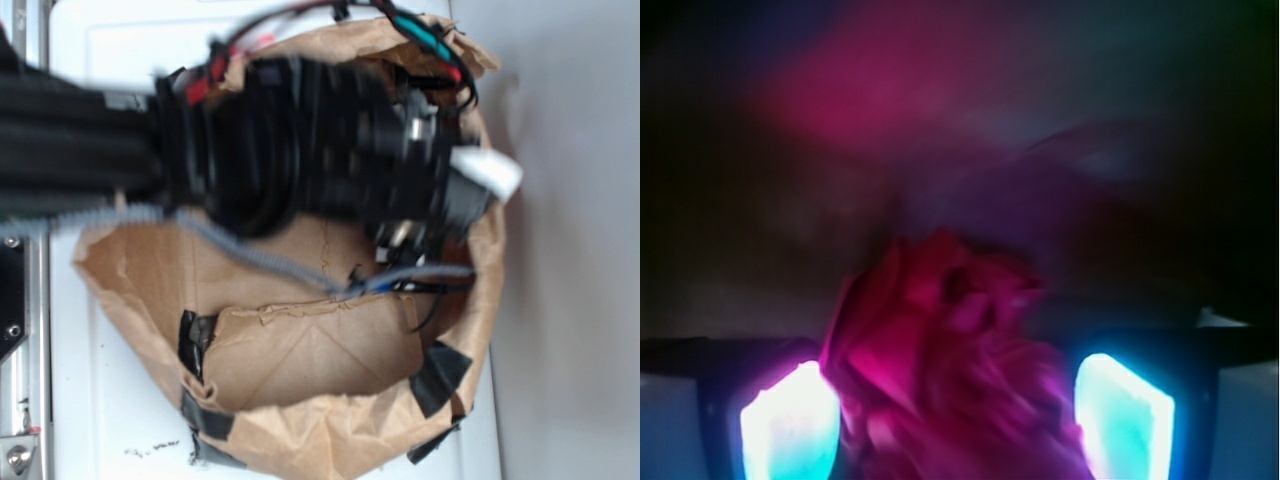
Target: Grab the red paper.
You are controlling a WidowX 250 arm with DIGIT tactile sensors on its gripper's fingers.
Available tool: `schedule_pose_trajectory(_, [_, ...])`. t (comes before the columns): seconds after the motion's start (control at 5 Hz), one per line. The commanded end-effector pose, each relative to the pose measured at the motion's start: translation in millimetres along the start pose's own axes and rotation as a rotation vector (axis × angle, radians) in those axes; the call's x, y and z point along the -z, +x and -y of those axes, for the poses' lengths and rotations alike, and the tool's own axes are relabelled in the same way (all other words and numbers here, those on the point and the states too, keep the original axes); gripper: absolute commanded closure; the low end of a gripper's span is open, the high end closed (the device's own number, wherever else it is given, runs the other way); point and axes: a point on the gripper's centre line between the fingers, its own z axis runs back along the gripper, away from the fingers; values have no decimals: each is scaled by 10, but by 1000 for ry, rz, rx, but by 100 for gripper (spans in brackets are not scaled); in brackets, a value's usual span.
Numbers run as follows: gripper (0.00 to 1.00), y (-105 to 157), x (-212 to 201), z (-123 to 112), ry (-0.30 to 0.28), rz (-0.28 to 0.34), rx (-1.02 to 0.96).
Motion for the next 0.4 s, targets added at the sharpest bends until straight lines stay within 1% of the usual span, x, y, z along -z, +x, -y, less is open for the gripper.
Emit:
schedule_pose_trajectory(0.0, [100, -41, -123, 44, 48, 78, -10])
schedule_pose_trajectory(0.2, [100, -76, -262, -24, 57, 113, -40])
